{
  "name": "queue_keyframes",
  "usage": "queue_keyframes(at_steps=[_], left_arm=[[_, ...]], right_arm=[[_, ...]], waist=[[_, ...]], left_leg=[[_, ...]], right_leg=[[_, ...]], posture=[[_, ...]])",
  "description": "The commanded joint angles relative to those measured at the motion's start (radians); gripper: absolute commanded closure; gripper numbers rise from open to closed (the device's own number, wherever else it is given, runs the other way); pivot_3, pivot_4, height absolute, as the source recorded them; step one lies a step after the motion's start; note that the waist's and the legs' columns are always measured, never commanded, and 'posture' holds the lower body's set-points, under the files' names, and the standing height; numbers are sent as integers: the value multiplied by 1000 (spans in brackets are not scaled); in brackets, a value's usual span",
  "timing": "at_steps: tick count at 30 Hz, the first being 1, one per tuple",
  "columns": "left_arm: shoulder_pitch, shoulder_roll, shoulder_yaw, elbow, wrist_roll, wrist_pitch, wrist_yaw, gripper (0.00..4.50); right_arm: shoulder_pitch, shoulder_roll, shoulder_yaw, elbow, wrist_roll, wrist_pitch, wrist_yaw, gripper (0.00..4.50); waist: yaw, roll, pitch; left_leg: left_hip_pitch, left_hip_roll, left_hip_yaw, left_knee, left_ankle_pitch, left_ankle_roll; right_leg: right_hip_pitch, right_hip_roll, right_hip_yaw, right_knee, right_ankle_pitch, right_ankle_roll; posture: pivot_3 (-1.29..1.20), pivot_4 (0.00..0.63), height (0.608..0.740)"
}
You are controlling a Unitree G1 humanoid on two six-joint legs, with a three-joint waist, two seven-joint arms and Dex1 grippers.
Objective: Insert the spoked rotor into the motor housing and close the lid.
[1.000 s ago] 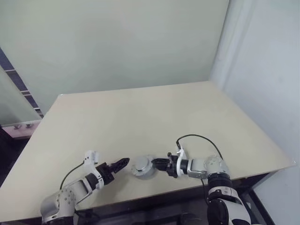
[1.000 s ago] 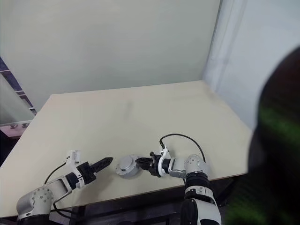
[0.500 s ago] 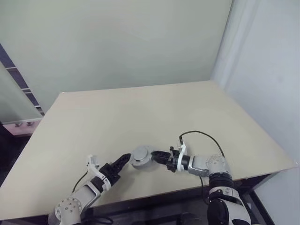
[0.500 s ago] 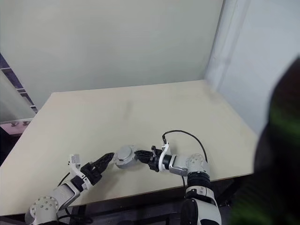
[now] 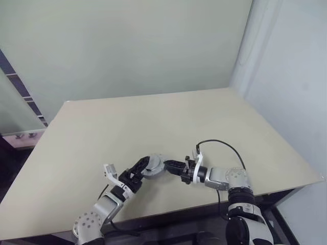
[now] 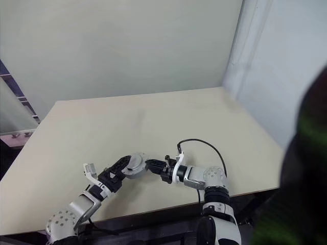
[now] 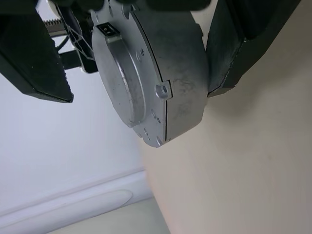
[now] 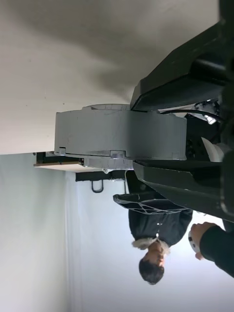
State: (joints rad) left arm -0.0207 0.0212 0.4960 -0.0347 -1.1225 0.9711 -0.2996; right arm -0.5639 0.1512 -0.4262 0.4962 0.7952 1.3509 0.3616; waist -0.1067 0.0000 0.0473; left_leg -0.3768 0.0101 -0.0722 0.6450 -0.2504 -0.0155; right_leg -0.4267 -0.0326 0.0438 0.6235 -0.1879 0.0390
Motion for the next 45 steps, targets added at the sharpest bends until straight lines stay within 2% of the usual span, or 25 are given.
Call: queue_keyframes(at_steps=[1,3,5,7,10,11,23,24,27,31,35,37,40,43,45], left_arm=[[-18,-6,-23,6,-38,-3,-10,0],[-17,-5,-27,16,-42,-7,-11,0],[-17,-3,-29,24,-48,-9,-10,372],[-20,-6,-25,34,-54,-19,-8,874],[-28,-10,-15,50,-68,-35,-5,1854],[-29,-8,-16,54,-71,-38,-5,2039],[-67,7,-8,133,-80,-106,-47,2205],[-68,3,-4,133,-86,-114,-49,2221],[-67,-6,1,128,-97,-133,-50,2441],[-64,-30,12,116,-109,-166,-43,2470],[-58,-48,13,96,-117,-191,-30,2471],[-60,-59,17,78,-111,-223,-20,2471],[-75,-62,18,53,-70,-297,-1,2472],[-95,-36,-3,38,36,-399,13,2472],[-110,-6,-32,42,160,-503,12,2472]], right_arm=[[-45,66,8,-53,64,7,10,3281],[-43,64,10,-57,68,8,8,3281],[-42,63,11,-60,71,9,5,3281],[-43,60,12,-61,73,7,2,3281],[-44,58,13,-61,75,0,-3,3281],[-45,58,13,-61,75,-3,-5,3281],[-1,51,121,-130,40,-186,54,3281],[1,47,127,-130,43,-197,60,2522],[7,39,132,-134,63,-202,74,1553],[15,40,123,-137,50,-241,41,89],[21,25,138,-133,40,-258,38,0],[38,9,193,-167,-4,-308,69,0],[80,-30,329,-242,-113,-442,139,0],[128,-83,491,-307,-251,-613,212,0],[153,-129,602,-329,-363,-749,254,0]], waist=[[0,0,0],[0,0,0],[0,0,0],[0,0,0],[0,0,0],[0,0,0],[1,0,0],[1,0,0],[1,0,0],[1,0,0],[0,0,0],[0,0,0],[0,0,0],[1,0,0],[1,-1,0]], left_leg=[[0,0,0,0,0,0],[0,0,0,0,0,0],[0,0,0,0,0,0],[0,0,0,0,0,0],[0,0,0,0,0,0],[0,0,0,0,0,0],[0,0,0,1,0,0],[0,0,0,1,0,0],[-1,-1,0,1,0,0],[0,-1,0,1,0,0],[0,-1,0,1,0,0],[0,-1,0,1,0,0],[0,-1,0,1,0,0],[0,-1,0,1,0,0],[0,-1,0,1,0,0]], right_leg=[[0,0,0,0,0,0],[0,0,0,0,0,0],[0,0,0,0,0,0],[0,0,0,0,0,0],[0,0,0,0,0,0],[0,0,0,0,0,0],[1,0,0,0,0,0],[1,0,0,0,0,0],[1,0,1,0,0,0],[1,0,1,0,0,0],[1,0,1,0,0,0],[1,0,1,0,0,0],[1,0,1,0,0,0],[1,0,2,0,0,0],[1,0,2,0,0,0]], posture=[[0,0,740],[0,0,740],[0,0,740],[0,0,740],[0,0,740],[0,0,740],[0,0,740],[0,0,740],[0,0,740],[0,0,740],[0,0,740],[0,0,740],[0,0,740],[0,0,740],[0,0,740]])
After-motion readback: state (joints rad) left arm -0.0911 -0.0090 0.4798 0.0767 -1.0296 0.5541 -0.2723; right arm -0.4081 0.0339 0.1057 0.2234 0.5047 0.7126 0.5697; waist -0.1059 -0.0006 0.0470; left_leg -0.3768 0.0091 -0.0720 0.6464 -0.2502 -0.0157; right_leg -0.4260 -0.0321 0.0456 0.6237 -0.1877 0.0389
